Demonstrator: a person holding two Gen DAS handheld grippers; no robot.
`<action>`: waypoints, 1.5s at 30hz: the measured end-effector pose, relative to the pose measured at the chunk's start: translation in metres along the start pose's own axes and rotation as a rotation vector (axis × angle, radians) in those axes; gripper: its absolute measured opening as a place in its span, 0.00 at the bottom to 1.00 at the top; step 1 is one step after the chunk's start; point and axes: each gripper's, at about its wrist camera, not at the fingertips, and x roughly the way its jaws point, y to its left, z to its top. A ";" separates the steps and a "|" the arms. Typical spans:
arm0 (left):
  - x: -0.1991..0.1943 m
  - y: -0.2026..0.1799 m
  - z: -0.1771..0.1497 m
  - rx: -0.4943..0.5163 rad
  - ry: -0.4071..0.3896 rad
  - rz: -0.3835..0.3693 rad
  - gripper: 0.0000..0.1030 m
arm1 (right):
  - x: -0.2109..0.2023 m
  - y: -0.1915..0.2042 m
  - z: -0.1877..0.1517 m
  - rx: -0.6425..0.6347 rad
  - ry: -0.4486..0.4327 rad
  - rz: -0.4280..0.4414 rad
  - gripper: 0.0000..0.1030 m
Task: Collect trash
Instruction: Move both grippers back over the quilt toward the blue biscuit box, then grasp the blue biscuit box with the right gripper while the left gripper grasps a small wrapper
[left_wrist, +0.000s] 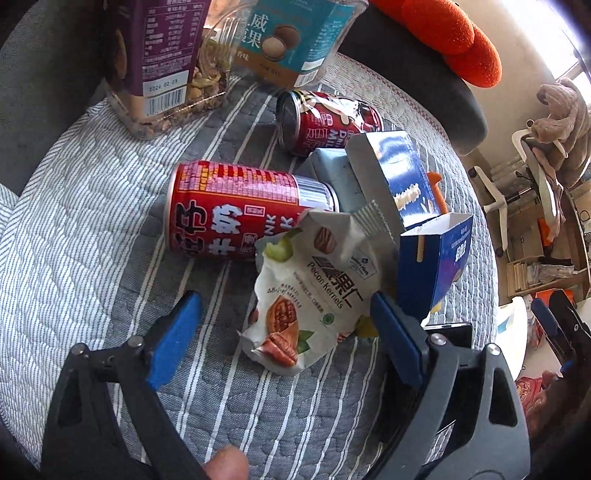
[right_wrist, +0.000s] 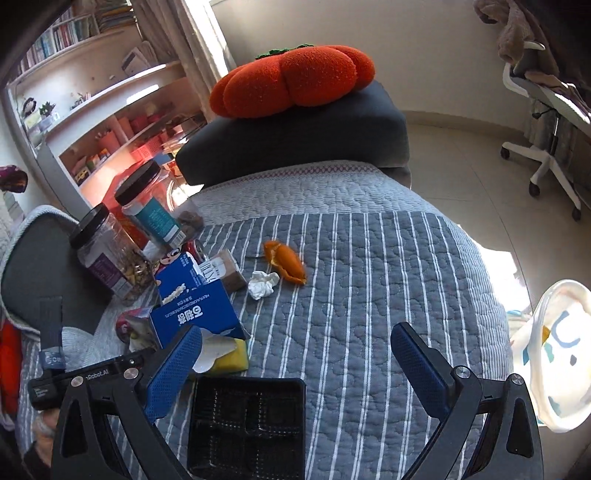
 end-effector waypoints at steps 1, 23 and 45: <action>0.001 0.000 0.000 -0.004 -0.004 -0.010 0.87 | 0.005 -0.002 0.001 0.019 0.008 0.025 1.00; -0.086 -0.037 -0.001 0.137 -0.222 -0.195 0.06 | 0.083 0.006 0.007 0.199 0.173 0.431 1.00; -0.101 -0.016 0.006 0.096 -0.241 -0.221 0.06 | 0.094 0.070 -0.027 -0.118 0.286 0.121 0.78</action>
